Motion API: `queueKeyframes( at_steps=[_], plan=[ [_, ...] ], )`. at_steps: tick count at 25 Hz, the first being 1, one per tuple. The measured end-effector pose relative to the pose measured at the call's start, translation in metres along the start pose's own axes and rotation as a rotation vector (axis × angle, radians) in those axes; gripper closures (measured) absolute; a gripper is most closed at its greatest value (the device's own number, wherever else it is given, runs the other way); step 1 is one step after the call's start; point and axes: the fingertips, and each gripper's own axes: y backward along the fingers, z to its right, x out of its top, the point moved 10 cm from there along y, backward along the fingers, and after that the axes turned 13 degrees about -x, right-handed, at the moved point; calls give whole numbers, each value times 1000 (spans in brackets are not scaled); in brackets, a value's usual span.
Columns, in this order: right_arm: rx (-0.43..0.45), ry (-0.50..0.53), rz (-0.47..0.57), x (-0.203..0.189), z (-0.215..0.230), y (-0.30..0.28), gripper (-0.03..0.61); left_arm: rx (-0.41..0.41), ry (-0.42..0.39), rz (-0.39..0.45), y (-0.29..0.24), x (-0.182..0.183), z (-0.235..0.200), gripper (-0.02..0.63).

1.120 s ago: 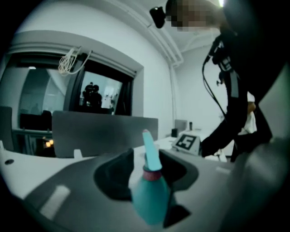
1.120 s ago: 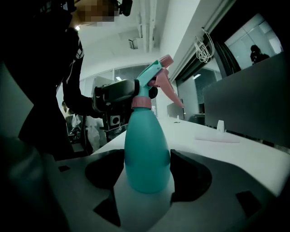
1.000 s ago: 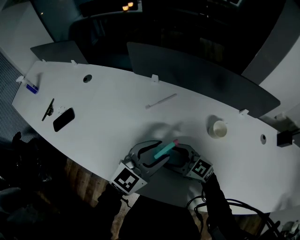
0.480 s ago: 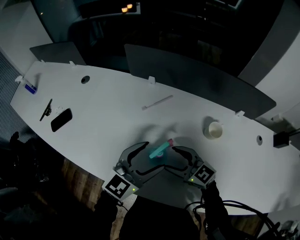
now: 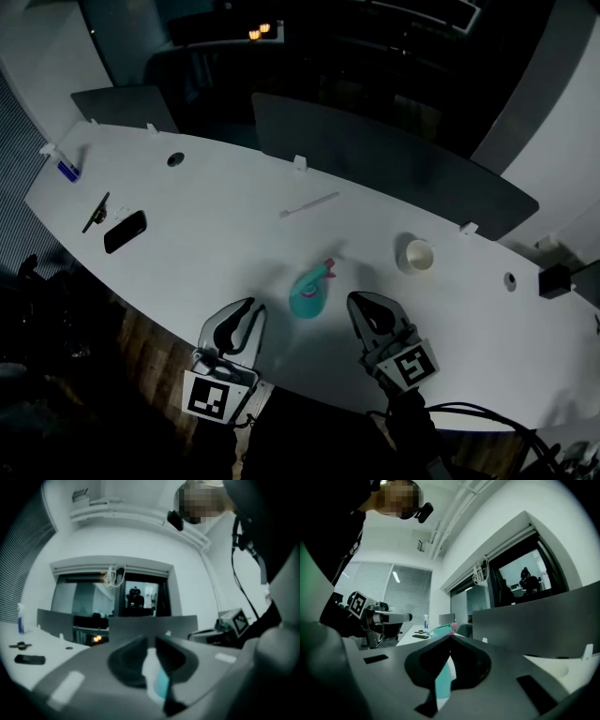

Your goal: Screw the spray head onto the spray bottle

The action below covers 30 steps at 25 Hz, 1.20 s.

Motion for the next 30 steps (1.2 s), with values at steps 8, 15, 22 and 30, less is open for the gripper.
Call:
queueKeyframes(
  at_steps=[8, 15, 22, 30],
  plan=[
    [-257, 93, 53, 6, -64, 35, 572, 112, -109, -11, 30, 10, 27, 609],
    [-422, 92, 124, 21, -151, 98, 572, 131, -148, -37, 105, 15, 66, 609],
    [-478, 72, 100, 22, -215, 153, 572, 60, -190, -20, 155, 25, 98, 609],
    [-436, 111, 117, 38, -233, 169, 572, 77, -168, 3, 175, 35, 125, 609]
  ],
)
